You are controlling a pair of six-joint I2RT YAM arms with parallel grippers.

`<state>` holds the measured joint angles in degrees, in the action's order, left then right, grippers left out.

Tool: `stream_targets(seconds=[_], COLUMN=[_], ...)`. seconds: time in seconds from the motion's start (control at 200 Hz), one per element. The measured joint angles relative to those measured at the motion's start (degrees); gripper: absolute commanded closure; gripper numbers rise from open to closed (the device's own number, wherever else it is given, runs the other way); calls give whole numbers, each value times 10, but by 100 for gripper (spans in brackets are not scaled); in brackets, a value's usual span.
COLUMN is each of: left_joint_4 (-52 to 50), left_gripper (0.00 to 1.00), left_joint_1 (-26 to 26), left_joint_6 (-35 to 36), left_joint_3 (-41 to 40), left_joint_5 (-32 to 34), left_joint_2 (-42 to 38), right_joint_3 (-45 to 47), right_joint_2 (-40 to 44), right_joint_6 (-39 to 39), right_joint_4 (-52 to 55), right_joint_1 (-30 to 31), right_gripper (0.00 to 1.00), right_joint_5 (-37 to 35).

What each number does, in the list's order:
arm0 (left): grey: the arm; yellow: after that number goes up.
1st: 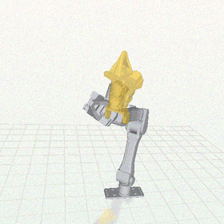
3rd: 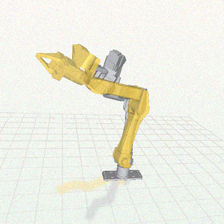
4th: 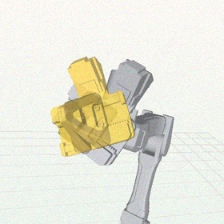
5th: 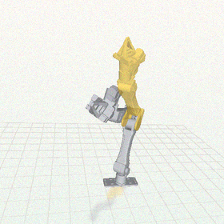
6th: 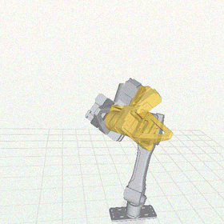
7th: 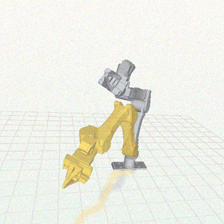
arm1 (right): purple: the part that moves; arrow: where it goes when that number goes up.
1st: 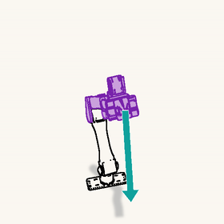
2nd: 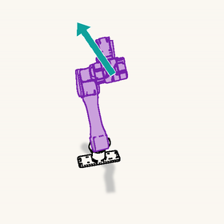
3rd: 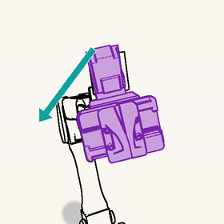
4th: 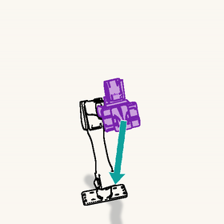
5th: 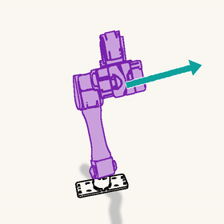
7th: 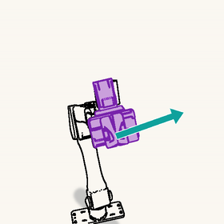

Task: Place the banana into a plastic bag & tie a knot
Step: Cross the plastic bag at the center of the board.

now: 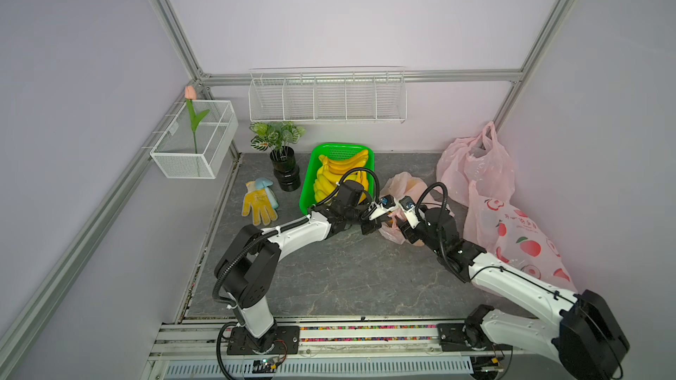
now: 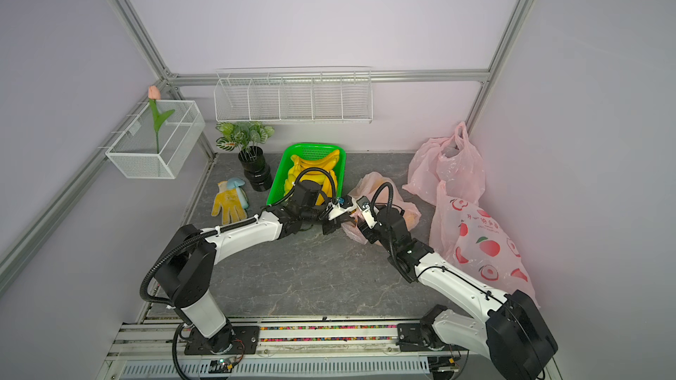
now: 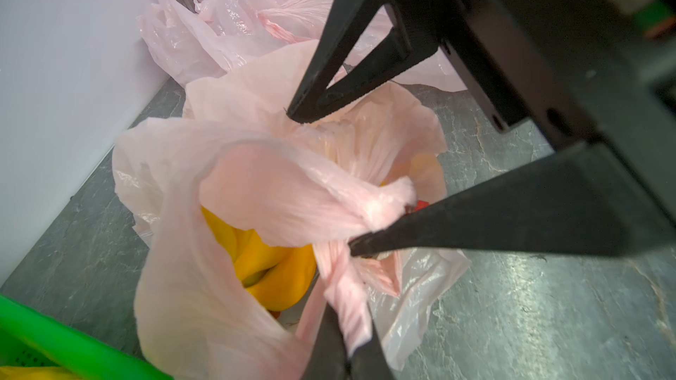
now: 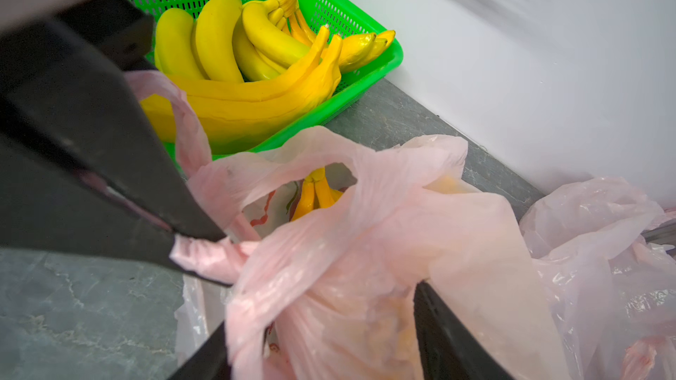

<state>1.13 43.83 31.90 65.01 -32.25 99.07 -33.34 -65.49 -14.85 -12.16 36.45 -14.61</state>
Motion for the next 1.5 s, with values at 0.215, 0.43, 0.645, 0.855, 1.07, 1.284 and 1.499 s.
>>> stream_targets(seconds=[0.215,0.43,0.645,0.855,1.07,1.284,1.499], left_joint_4=[-7,21,27,33,33,33,32], left_gripper=[99,99,99,98,98,98,98], left_joint_1=[-7,-9,-7,-7,-7,-7,-7], left_joint_6=[-3,-14,-15,-15,-13,-12,-6], left_joint_3=[0,10,29,30,30,30,30], left_joint_5=[-11,-28,-44,-60,-57,-46,-42], left_joint_2=[0,0,1,2,5,17,18], right_joint_3=[28,56,56,51,47,47,36], right_joint_2=[-9,-9,-13,-38,-27,39,63], right_joint_6=[-4,-34,-57,-69,-68,-43,-20], right_joint_4=[-59,-45,-40,-58,-56,-14,40], right_joint_1=[12,43,50,50,49,44,24], right_gripper=[31,28,26,27,25,17,19], right_joint_5=[-27,-27,-30,-70,-64,-20,16])
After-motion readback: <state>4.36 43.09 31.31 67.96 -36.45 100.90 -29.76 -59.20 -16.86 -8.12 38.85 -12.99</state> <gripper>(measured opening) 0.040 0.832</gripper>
